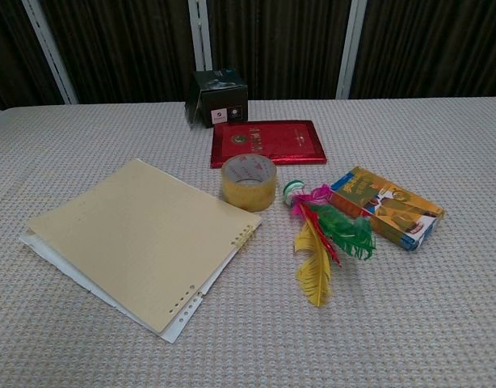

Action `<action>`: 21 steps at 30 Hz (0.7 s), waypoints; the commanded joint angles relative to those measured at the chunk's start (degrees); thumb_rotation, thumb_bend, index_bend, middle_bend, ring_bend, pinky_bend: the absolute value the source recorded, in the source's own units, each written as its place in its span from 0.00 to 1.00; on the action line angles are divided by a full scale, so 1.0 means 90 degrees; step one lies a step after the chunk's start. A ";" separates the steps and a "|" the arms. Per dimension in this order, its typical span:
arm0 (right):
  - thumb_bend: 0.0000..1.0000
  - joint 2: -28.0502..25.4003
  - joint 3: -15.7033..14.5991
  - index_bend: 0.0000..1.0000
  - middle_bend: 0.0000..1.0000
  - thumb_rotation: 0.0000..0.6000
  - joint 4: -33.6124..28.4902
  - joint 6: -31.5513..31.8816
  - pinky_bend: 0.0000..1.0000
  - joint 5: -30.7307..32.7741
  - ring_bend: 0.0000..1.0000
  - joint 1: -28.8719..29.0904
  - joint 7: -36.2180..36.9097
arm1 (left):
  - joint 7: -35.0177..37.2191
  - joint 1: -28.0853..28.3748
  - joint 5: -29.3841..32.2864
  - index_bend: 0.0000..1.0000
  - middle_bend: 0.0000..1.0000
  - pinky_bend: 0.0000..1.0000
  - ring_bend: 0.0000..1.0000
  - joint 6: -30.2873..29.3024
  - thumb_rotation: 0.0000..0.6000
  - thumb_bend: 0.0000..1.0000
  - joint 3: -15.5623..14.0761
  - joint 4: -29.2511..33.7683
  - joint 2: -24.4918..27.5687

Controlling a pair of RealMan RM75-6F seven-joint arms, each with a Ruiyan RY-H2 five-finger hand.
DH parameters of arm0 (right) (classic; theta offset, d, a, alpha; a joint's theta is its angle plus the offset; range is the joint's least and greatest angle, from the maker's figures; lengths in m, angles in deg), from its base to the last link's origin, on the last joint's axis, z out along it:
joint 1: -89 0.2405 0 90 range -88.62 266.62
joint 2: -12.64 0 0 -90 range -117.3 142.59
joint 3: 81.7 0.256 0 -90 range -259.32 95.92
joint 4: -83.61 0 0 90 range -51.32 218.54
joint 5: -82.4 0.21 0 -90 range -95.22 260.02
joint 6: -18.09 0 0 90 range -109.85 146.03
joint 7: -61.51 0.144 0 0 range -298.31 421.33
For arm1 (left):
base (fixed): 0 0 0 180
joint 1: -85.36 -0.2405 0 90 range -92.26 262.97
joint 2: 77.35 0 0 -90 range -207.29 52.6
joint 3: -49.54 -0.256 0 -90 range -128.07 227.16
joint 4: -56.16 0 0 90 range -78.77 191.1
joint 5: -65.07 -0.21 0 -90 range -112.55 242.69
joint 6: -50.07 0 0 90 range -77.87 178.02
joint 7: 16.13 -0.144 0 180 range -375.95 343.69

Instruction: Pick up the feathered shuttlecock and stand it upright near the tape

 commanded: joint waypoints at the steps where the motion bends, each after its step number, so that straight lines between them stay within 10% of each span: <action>1: 0.07 -0.0008 0.0003 0.07 0.00 1.00 0.0001 0.0013 0.00 -0.0005 0.00 -0.0006 0.0016 | -0.0012 -0.0005 -0.0006 0.00 0.00 0.00 0.00 -0.0003 0.97 0.00 -0.0006 0.0010 -0.0003; 11: 0.07 0.0031 -0.0028 0.12 0.00 1.00 -0.0004 -0.0081 0.00 -0.0165 0.00 0.0073 0.0126 | -0.0065 0.0009 0.0021 0.00 0.00 0.00 0.00 0.0071 0.97 0.00 -0.0026 -0.0006 -0.0031; 21: 0.13 0.0632 -0.0238 0.33 0.00 1.00 0.0688 -0.0409 0.00 -0.1886 0.00 0.0782 0.0800 | -0.0207 0.0125 0.0238 0.00 0.00 0.00 0.00 0.0321 0.97 0.00 0.0053 -0.0114 -0.0159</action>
